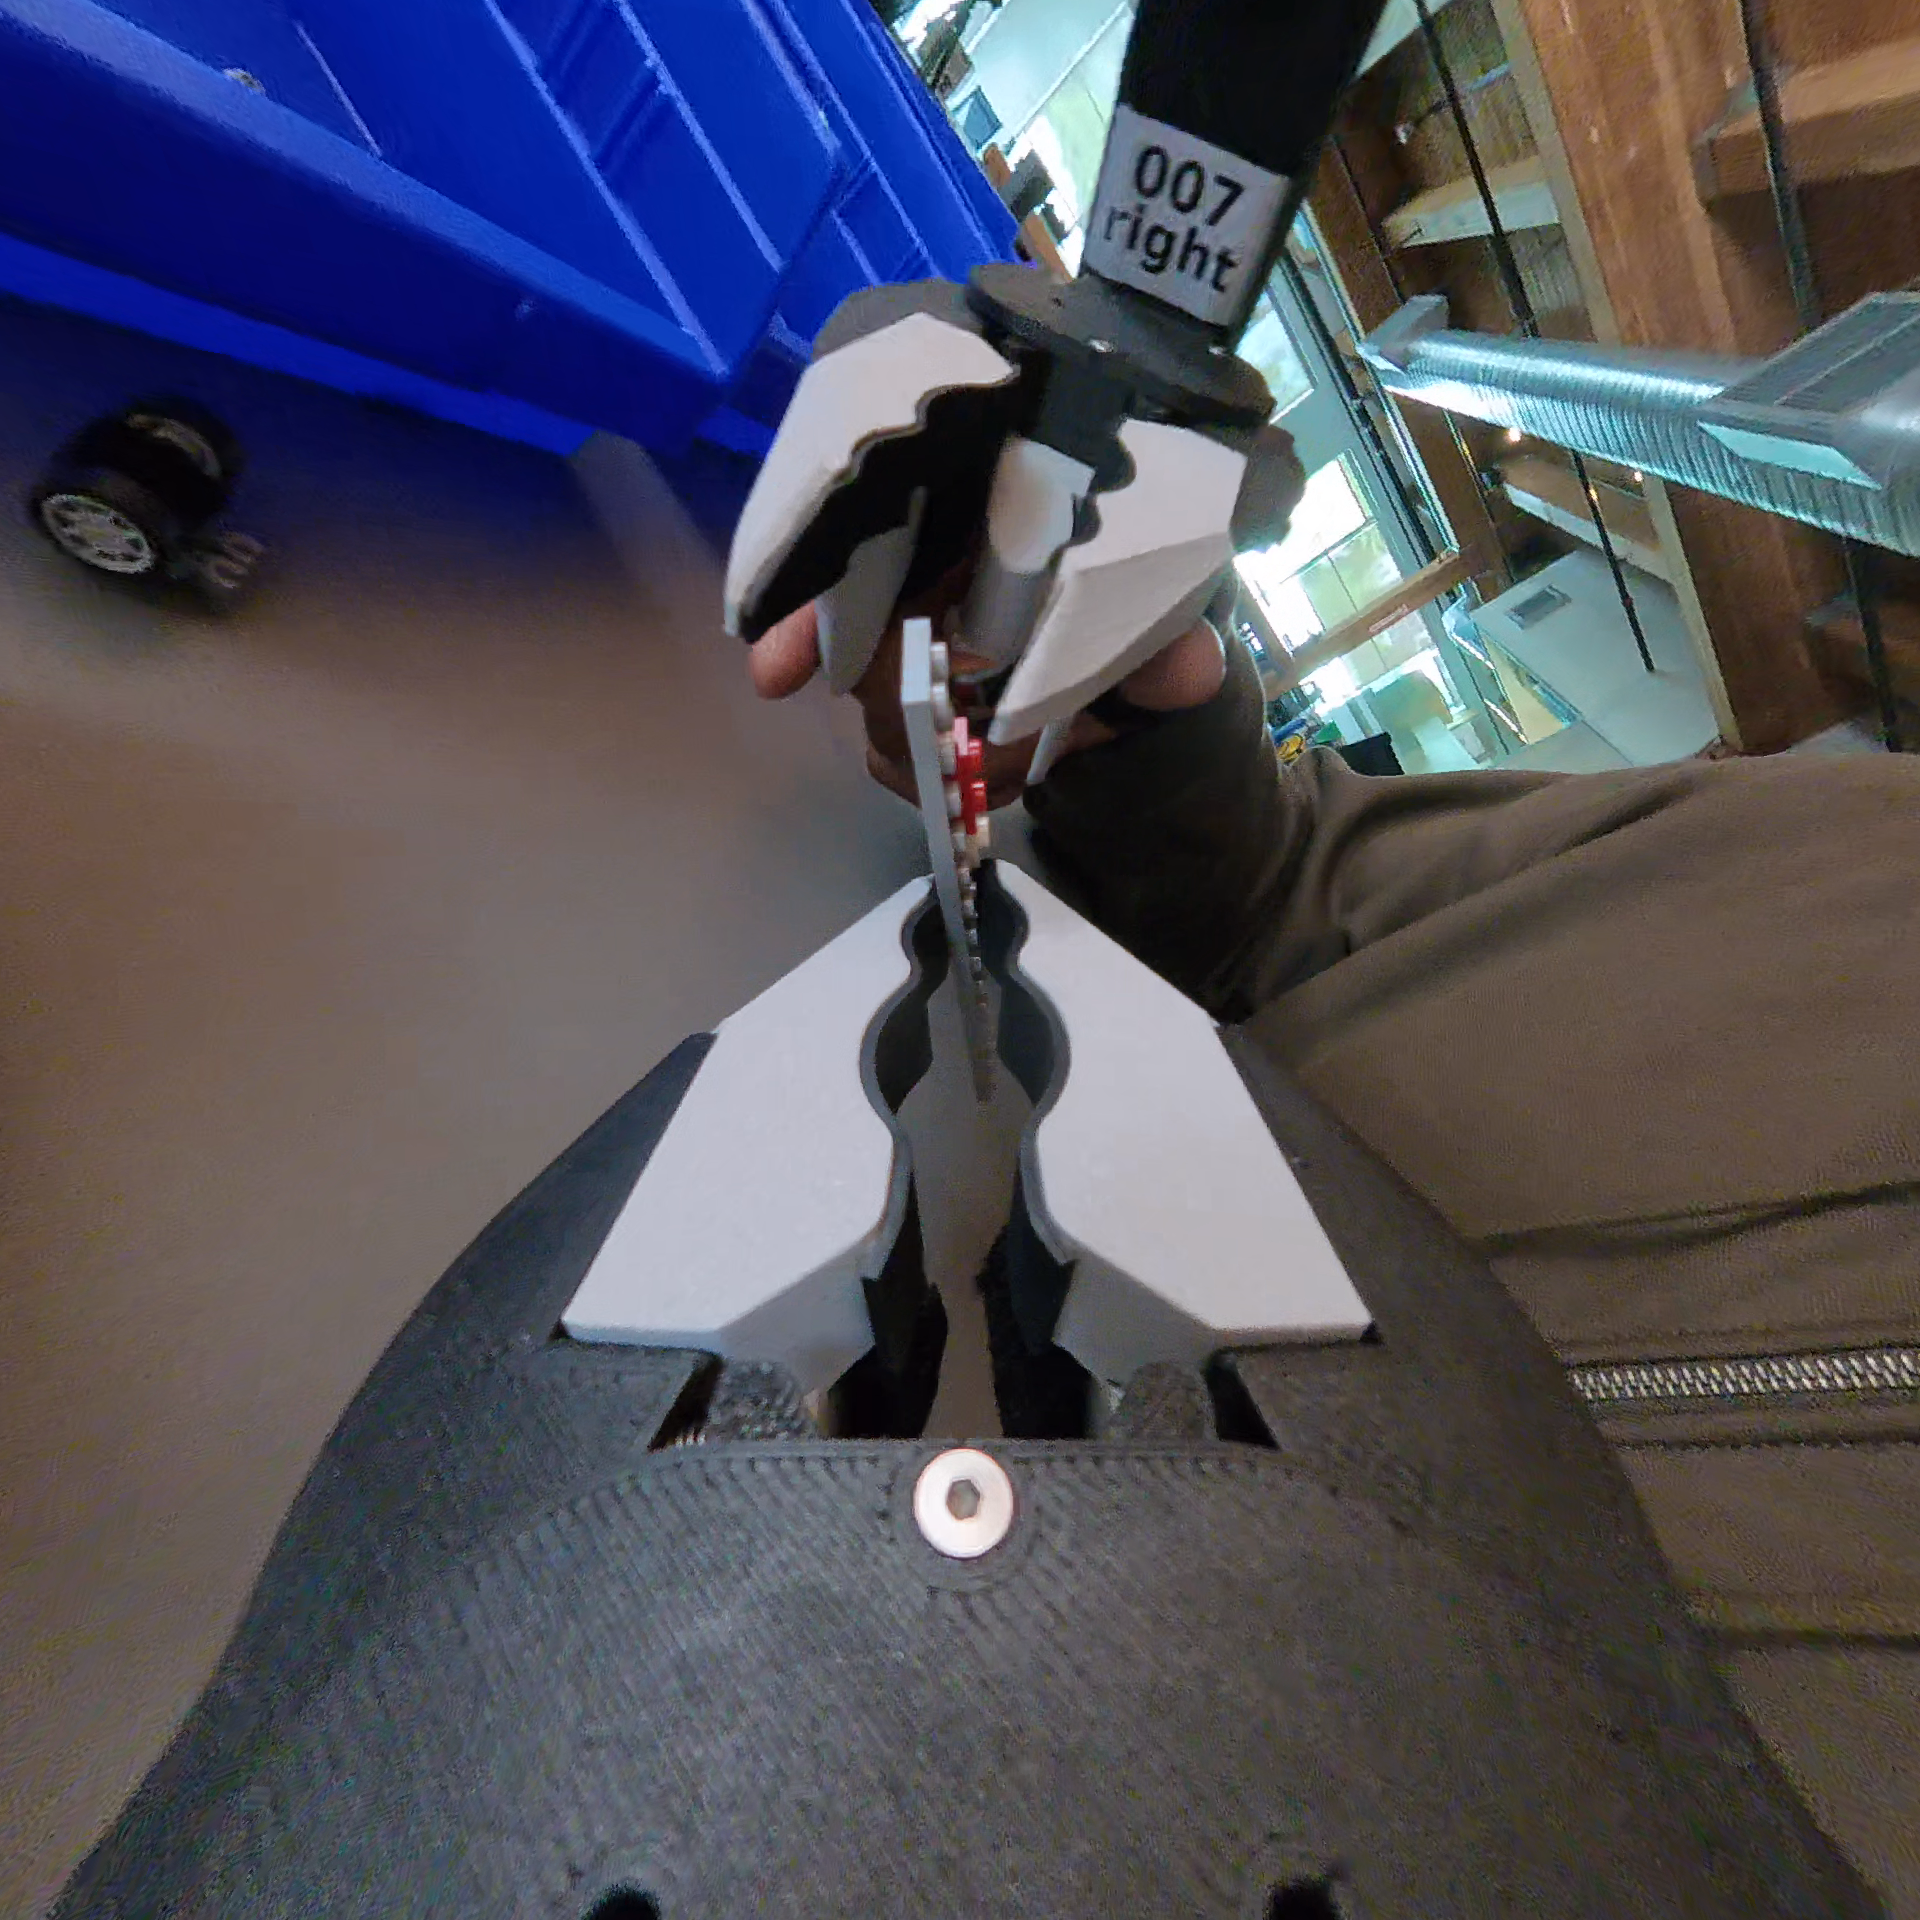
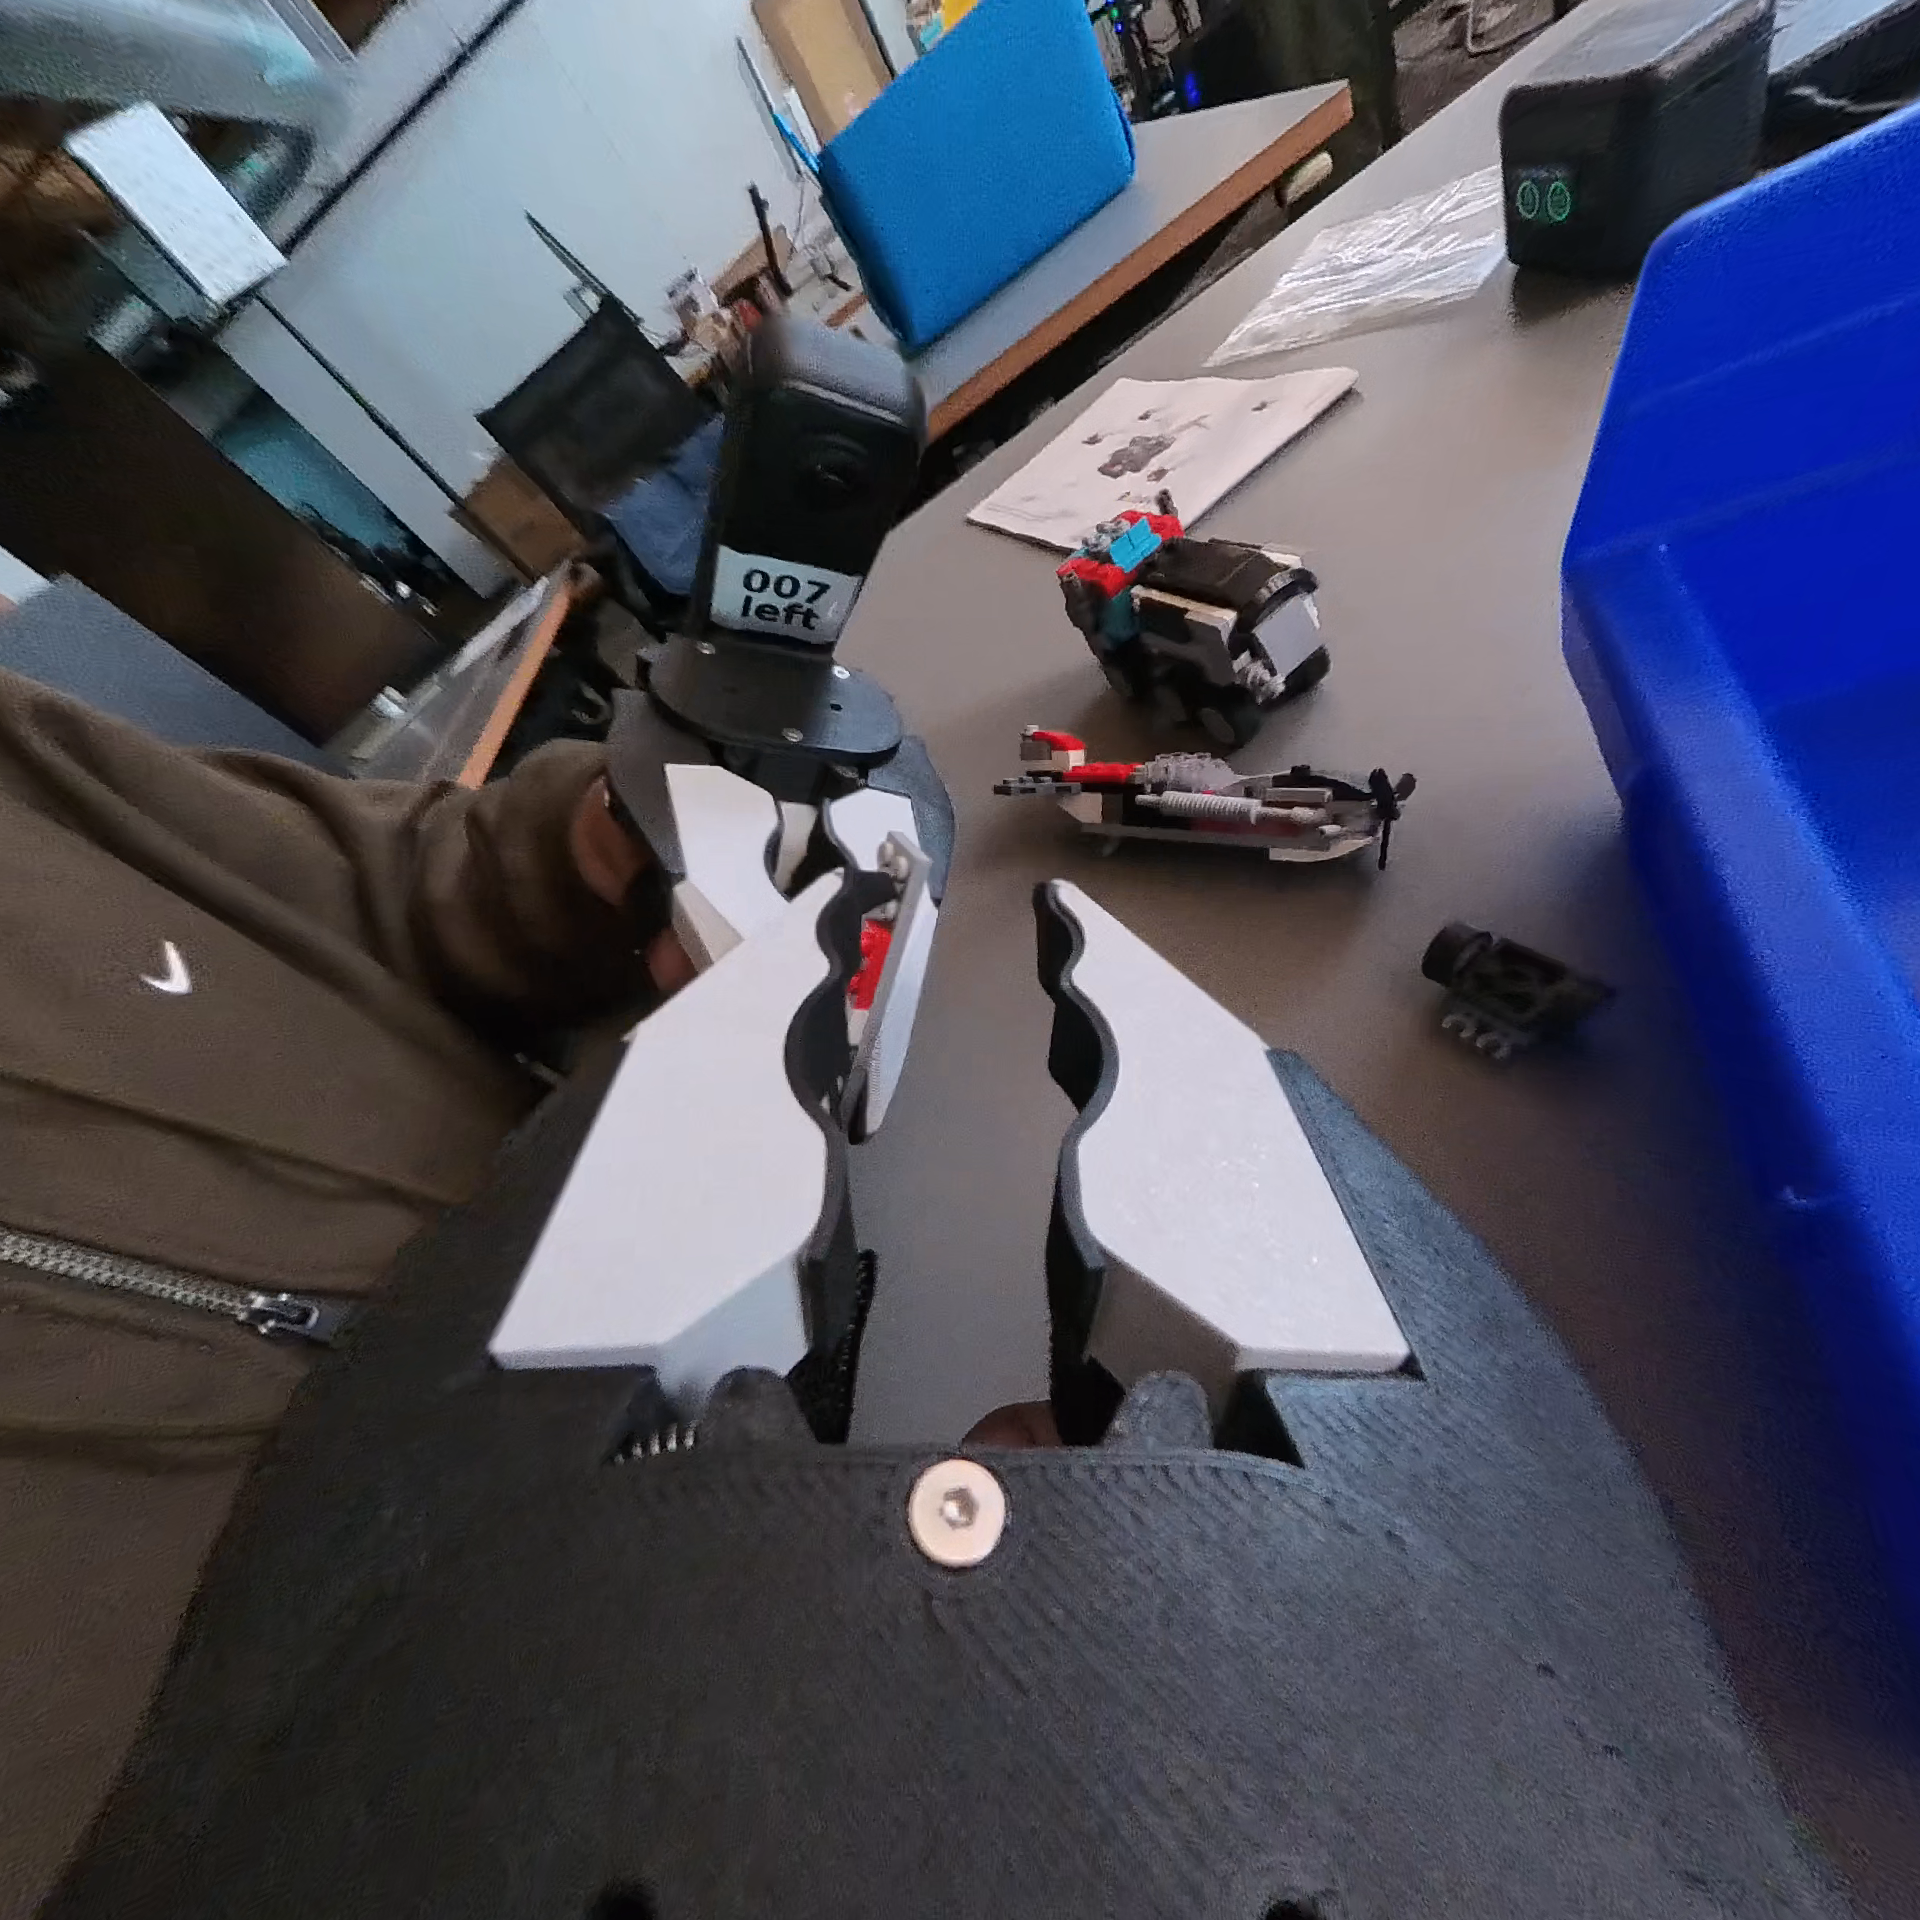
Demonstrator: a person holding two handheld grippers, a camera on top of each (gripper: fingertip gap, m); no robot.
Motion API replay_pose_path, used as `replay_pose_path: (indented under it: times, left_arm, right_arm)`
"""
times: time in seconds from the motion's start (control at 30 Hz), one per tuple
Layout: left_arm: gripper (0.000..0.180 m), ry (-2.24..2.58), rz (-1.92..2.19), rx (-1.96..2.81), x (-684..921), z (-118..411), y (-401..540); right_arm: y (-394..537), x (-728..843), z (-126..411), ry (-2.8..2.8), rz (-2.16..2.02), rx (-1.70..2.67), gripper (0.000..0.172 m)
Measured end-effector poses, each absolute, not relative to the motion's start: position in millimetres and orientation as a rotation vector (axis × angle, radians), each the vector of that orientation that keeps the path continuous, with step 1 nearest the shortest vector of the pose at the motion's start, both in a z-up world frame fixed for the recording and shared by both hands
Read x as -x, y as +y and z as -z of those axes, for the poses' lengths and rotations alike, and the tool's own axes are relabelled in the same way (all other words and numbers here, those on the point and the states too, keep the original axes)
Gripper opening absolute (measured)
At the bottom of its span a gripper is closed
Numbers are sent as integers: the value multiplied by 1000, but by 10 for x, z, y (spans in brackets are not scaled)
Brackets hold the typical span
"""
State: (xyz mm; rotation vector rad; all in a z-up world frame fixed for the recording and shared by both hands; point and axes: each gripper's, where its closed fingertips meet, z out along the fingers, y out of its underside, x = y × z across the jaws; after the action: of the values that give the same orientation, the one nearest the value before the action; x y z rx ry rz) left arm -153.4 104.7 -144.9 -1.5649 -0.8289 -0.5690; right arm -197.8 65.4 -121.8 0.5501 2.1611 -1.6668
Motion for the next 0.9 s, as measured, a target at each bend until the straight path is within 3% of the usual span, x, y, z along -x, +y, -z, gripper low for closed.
replay_pose_path:
  times: [0.23,0.37,0.9]
  left_arm:
    - [6,-821,581,1554,1530,1442,1055]
    - [6,-831,586,1542,1546,1442,1044]
    - [8,-852,591,1425,1652,1343,960]
  right_arm:
    - [632,1912,1263,2119,1620,-536,32]
    - [612,1865,1225,2081,1633,-506,9]
    - [585,1995,1117,1975,1773,-594,4]
